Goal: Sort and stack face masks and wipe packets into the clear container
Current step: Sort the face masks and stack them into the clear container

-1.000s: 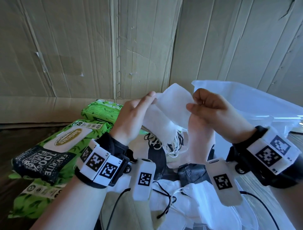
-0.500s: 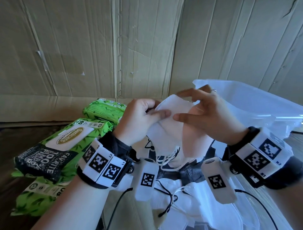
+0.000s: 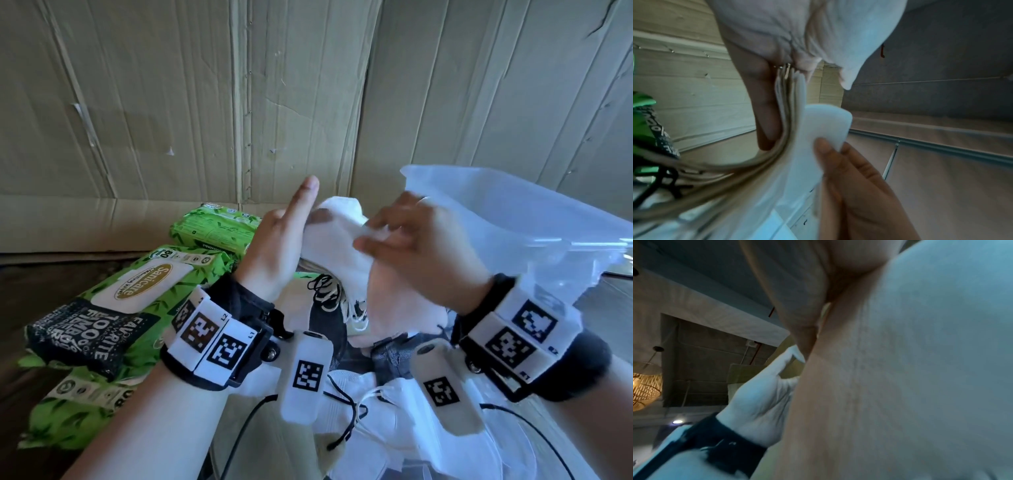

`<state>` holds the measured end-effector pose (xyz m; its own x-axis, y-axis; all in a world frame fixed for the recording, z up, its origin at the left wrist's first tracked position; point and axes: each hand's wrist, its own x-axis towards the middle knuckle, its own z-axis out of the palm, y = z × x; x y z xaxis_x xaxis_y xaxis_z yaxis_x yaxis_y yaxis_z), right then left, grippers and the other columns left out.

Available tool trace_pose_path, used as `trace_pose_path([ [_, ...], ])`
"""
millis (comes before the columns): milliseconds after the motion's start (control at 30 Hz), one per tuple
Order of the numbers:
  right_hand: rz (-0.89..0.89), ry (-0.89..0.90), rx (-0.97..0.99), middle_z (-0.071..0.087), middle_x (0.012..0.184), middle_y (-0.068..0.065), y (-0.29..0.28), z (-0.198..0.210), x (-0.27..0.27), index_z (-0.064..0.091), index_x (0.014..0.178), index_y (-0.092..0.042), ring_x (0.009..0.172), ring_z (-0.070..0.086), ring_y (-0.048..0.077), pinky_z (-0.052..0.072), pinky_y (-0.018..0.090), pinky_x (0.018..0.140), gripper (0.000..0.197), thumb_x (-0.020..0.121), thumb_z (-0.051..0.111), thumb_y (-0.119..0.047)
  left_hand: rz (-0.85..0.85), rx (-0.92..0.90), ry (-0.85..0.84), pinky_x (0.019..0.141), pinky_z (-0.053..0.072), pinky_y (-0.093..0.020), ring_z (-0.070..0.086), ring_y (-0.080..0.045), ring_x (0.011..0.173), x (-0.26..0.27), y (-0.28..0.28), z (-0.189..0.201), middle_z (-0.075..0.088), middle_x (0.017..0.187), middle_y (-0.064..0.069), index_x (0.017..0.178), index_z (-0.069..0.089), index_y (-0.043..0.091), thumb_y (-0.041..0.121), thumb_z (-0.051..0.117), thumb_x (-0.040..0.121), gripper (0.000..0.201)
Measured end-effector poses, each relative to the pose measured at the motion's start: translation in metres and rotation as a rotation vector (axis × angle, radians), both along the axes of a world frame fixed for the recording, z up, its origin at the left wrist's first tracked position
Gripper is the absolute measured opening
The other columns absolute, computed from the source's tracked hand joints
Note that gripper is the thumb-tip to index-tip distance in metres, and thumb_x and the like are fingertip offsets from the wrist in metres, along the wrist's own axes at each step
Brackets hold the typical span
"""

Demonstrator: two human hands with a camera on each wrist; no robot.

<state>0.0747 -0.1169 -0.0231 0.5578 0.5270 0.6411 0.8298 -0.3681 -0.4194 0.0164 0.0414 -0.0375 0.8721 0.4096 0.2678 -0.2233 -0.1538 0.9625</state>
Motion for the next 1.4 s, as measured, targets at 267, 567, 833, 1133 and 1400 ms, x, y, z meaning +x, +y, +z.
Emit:
trace_pose_path([
  [267, 0.267, 0.346, -0.073, 0.039, 0.071, -0.002, -0.012, 0.007, 0.001, 0.063, 0.078, -0.030, 0.066, 0.038, 0.004, 0.032, 0.013, 0.060, 0.031, 0.064, 0.041, -0.014, 0.017, 0.226, -0.106, 0.085, 0.052, -0.031, 0.062, -0.016, 0.102, 0.002, 0.010, -0.007, 0.067, 0.113, 0.002, 0.104, 0.064, 0.028, -0.006, 0.063, 0.079, 0.042],
  [567, 0.585, 0.605, 0.410, 0.056, 0.069, -0.004, -0.015, 0.014, 0.009, 0.051, 0.094, -0.016, 0.062, 0.052, 0.006, 0.042, 0.015, 0.061, 0.032, 0.069, 0.055, 0.004, -0.002, 0.330, -0.182, 0.064, 0.036, -0.004, 0.053, 0.012, 0.064, -0.003, 0.000, -0.002, 0.061, 0.073, 0.018, 0.097, 0.071, 0.007, 0.003, 0.056, 0.089, 0.017],
  [833, 0.387, 0.520, 0.482, 0.061, 0.059, -0.009, -0.010, 0.009, 0.017, 0.052, 0.094, -0.019, 0.059, 0.058, 0.010, 0.050, 0.021, 0.065, 0.039, 0.069, 0.068, 0.006, -0.247, 0.134, -0.206, 0.072, 0.043, -0.030, 0.061, -0.017, 0.078, -0.010, -0.003, 0.002, 0.068, 0.087, -0.008, 0.088, 0.074, 0.013, 0.044, 0.062, 0.073, 0.037],
  [1133, 0.276, 0.454, 0.473, 0.049, 0.068, 0.001, -0.006, 0.007, 0.015, 0.055, 0.095, -0.014, 0.059, 0.051, 0.008, 0.047, 0.017, 0.064, 0.033, 0.076, 0.065, 0.012, -0.185, 0.216, -0.174, 0.085, 0.052, -0.044, 0.065, -0.016, 0.082, -0.005, -0.003, -0.002, 0.073, 0.096, -0.009, 0.084, 0.074, 0.025, 0.011, 0.065, 0.070, 0.022],
  [1400, -0.005, 0.084, 0.164, 0.040, 0.080, -0.010, -0.010, 0.002, 0.019, 0.055, 0.069, -0.034, 0.069, 0.041, 0.001, 0.032, 0.009, 0.063, 0.034, 0.058, 0.085, -0.021, -0.221, 0.317, -0.289, 0.095, 0.042, -0.017, 0.059, 0.004, 0.100, -0.003, -0.002, -0.004, 0.064, 0.108, 0.015, 0.108, 0.057, 0.032, -0.013, 0.065, 0.072, 0.058],
])
